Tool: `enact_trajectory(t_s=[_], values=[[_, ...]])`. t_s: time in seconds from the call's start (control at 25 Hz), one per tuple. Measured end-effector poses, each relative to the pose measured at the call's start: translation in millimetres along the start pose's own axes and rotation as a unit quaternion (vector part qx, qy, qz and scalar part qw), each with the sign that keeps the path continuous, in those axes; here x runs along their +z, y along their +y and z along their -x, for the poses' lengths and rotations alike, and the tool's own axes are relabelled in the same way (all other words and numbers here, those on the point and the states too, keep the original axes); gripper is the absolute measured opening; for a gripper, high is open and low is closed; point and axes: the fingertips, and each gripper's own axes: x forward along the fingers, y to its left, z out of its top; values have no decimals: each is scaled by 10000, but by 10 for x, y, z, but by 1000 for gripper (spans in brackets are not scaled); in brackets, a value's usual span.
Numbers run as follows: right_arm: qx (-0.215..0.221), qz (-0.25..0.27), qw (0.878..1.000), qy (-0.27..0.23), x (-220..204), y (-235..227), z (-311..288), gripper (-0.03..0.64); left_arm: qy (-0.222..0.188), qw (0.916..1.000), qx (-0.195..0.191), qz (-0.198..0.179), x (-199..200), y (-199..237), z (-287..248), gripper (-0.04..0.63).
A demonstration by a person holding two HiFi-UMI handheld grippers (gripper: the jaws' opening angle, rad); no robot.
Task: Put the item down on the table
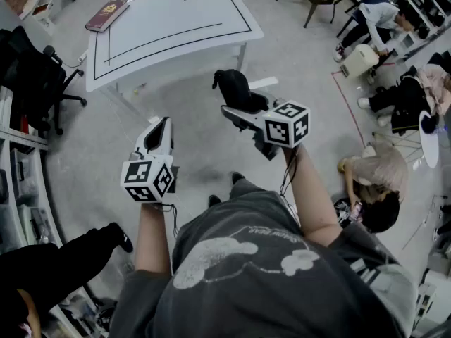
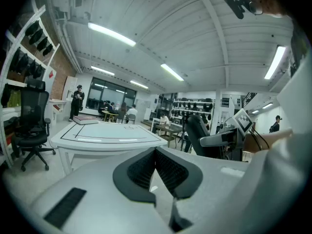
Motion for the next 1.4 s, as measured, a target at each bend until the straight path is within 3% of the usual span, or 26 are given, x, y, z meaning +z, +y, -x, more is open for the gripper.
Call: enact_trajectory(t_s=[0.68,1.08,1.4], values=[[-121,-87,9999,-77,-53,244,45,327,-13,9999,67,117,-118,191,389,2],[-239,-278,9991,-230,56,-121,-154,328,53,9997,210,102,-80,391,234,2],[-45,-311,9994,-133,320,-692,-669,327,142,9988,439,133,17,718,-396,2]])
